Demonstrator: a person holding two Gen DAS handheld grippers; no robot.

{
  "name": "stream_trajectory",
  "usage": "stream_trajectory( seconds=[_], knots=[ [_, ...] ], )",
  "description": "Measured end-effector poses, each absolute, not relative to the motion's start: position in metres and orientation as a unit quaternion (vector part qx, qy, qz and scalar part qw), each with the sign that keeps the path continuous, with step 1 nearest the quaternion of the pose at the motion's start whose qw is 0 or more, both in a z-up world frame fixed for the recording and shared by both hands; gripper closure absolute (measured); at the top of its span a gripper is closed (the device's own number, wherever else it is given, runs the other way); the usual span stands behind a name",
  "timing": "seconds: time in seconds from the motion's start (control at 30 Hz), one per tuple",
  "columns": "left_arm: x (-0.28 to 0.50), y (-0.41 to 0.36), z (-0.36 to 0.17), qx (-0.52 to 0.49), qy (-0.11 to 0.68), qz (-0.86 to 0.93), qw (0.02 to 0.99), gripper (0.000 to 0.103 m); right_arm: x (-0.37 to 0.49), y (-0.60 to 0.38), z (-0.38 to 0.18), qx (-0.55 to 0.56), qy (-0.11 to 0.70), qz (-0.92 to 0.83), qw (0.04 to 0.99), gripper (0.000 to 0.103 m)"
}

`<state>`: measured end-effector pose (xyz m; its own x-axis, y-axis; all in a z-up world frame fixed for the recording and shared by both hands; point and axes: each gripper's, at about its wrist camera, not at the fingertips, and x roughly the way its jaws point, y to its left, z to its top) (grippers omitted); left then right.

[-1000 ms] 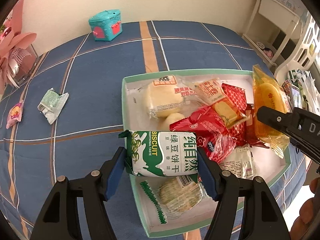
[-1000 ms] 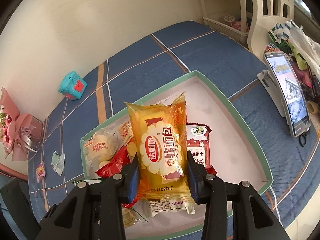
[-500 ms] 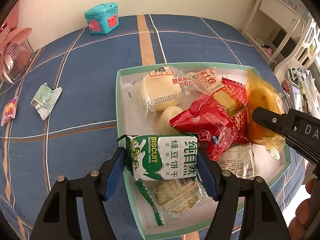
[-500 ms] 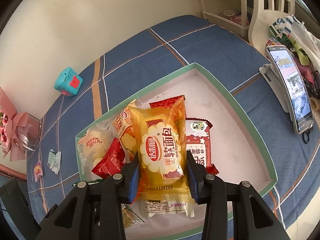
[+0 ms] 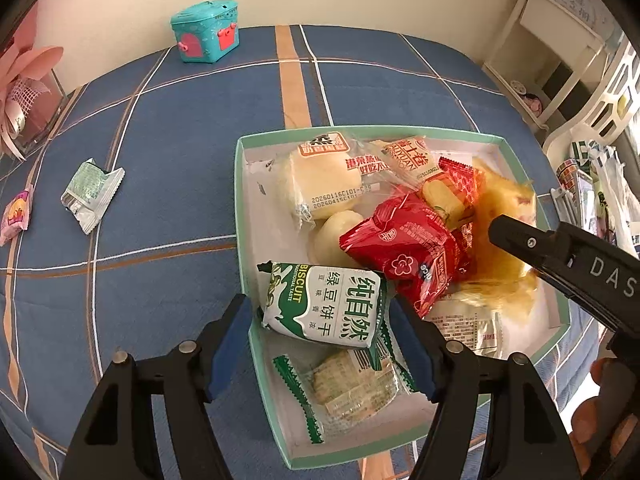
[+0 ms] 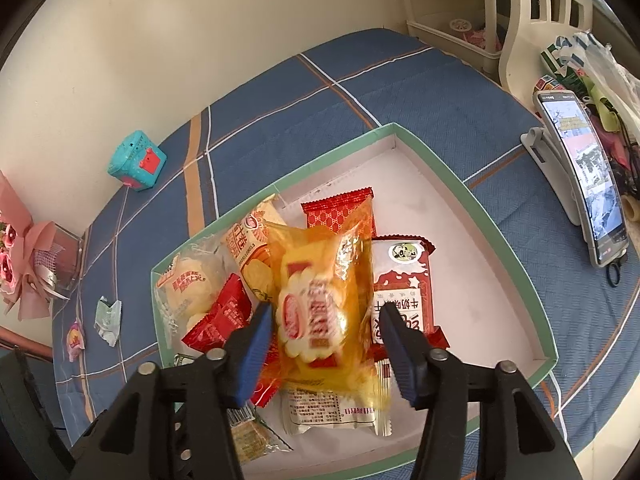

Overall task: Organize snacks
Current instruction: 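Open left tool to drop the green biscuit packet while right tool releases the bread bag in the tray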

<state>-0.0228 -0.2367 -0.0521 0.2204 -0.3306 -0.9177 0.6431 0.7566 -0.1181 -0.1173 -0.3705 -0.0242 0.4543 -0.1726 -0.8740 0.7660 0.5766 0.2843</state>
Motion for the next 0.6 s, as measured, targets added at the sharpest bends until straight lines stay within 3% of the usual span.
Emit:
stream_trajectory(
  seconds=[0.17,0.33,0.5,0.6],
  knots=[
    [-0.017,-0.227,-0.046,0.122,0.546,-0.315,0.767,0.031,-0.117,-0.37,-0.023,0.342,0.428,-0.303,0.78,0.042],
    [-0.006,-0.211,-0.042,0.094,0.55,-0.298,0.774,0.031,-0.116,-0.365,-0.018,0.326,0.428,-0.307,0.785,0.03],
    [0.01,-0.188,-0.041,0.068,0.554,-0.265,0.786,0.031,-0.112,-0.355,-0.012,0.309,0.433,-0.307,0.79,0.025],
    [0.021,-0.176,-0.041,0.054,0.556,-0.245,0.793,0.019,-0.109,-0.35,-0.01,0.301,0.435,-0.306,0.792,0.023]
  ],
)
